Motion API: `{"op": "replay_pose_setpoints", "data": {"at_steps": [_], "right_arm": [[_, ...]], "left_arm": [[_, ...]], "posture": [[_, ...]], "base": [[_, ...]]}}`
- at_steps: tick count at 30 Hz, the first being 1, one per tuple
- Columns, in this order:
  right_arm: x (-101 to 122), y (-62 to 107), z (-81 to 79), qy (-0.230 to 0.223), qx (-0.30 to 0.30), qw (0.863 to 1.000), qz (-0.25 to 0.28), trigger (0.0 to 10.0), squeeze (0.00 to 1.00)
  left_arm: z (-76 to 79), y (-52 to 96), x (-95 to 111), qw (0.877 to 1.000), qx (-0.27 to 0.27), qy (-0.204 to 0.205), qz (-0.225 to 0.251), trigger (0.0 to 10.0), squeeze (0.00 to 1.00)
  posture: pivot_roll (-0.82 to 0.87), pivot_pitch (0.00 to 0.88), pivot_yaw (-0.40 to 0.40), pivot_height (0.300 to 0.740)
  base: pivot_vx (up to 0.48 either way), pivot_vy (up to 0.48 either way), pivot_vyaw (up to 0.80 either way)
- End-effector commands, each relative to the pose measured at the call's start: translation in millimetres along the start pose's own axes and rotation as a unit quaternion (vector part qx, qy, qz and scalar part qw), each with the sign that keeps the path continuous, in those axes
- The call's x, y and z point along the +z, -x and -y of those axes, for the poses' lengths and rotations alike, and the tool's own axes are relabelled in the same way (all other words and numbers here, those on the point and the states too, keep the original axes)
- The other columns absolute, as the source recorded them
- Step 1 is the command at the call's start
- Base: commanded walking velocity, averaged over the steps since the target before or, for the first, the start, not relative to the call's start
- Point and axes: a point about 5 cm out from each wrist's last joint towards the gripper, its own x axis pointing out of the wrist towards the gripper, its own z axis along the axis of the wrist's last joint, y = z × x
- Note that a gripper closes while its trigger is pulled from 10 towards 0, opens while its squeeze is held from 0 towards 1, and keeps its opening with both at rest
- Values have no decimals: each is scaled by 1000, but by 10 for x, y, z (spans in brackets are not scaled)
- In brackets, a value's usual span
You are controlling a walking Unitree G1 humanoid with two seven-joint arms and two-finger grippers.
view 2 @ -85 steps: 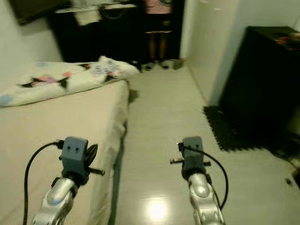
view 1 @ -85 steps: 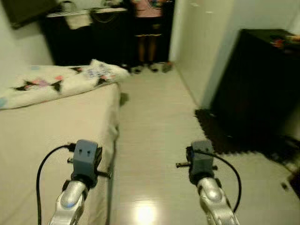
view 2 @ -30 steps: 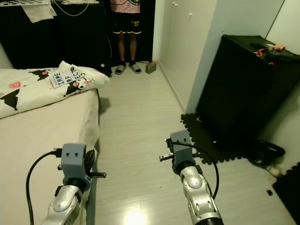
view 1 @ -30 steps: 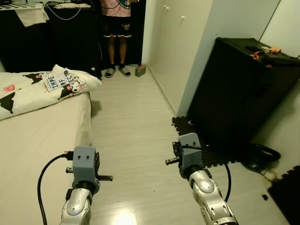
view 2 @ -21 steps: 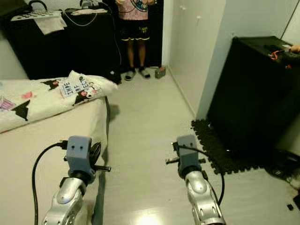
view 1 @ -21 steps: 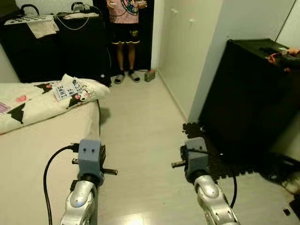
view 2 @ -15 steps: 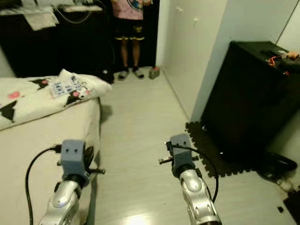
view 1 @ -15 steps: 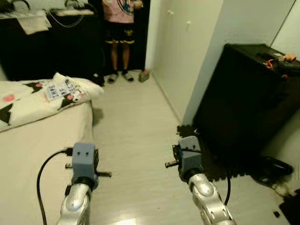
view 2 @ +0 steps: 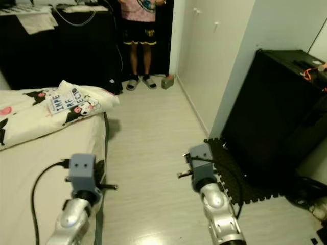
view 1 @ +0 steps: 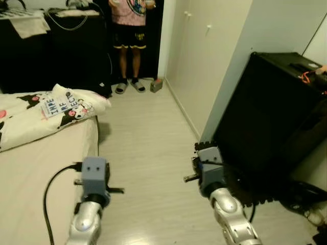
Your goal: Clean up the room
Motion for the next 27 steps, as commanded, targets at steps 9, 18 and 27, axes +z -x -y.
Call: {"op": "replay_pose_setpoints", "data": {"at_steps": [9,18,27], "right_arm": [[-57,48,60,-4,-17,1000,-10,10000,0],[-72,60,43,-6,-20,1000,-13,10000,0],[-86,71,32,-3,-19,1000,-15,10000,0]], "left_arm": [[62,-10,-40,1000,-17,-4,-12,10000,0],[51,6,-44,1000,-21,-6,-13,10000,0],[42,18,-51,1000,-23,-7,-14,10000,0]], "posture": [[-74,74,-52,740],[-73,71,-47,740],[-69,68,-47,740]], "base": [[340,0,0],[339,0,0],[340,0,0]]}}
